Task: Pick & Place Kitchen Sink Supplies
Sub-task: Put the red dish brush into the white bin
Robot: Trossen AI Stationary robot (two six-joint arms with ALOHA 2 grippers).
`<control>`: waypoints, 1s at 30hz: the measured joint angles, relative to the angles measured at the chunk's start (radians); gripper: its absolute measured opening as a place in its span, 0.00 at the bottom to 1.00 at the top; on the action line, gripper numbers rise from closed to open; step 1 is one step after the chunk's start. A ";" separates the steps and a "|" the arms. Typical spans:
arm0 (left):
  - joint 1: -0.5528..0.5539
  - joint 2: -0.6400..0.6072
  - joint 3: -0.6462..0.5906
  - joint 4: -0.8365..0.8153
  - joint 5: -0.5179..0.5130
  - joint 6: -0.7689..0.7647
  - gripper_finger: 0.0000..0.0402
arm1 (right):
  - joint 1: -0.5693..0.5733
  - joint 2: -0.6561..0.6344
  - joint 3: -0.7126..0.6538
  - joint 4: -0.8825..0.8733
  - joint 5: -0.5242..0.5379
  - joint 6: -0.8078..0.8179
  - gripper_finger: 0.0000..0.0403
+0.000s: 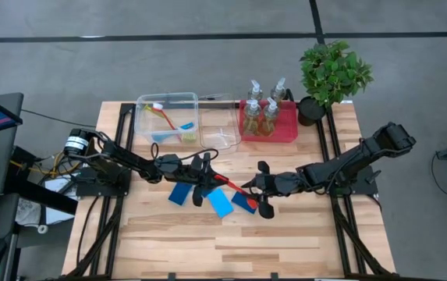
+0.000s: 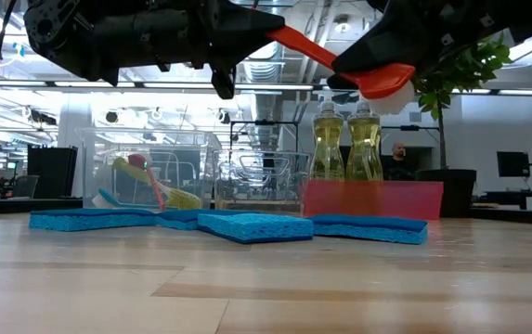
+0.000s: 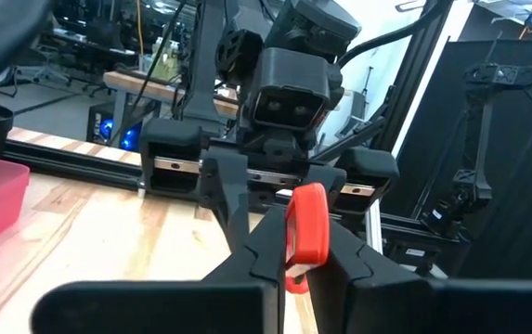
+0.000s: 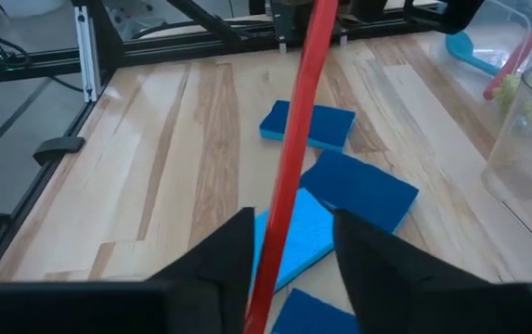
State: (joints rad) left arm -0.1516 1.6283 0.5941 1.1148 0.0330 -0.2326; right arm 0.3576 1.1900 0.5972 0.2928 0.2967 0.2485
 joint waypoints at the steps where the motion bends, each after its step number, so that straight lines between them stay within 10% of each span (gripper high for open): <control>1: 0.000 0.000 0.000 -0.001 0.000 0.006 0.06 | 0.000 0.000 0.000 0.000 0.003 0.000 0.38; 12: 0.001 0.000 0.000 -0.035 -0.002 0.018 0.05 | 0.000 0.000 0.000 0.130 0.019 -0.075 0.57; 30: 0.071 -0.229 -0.002 -0.305 -0.008 0.070 0.09 | 0.048 -0.126 0.000 0.020 0.022 -0.076 0.45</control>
State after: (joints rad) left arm -0.0806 1.3993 0.5926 0.8098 0.0254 -0.1625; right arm 0.4061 1.0645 0.5972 0.3127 0.3183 0.1722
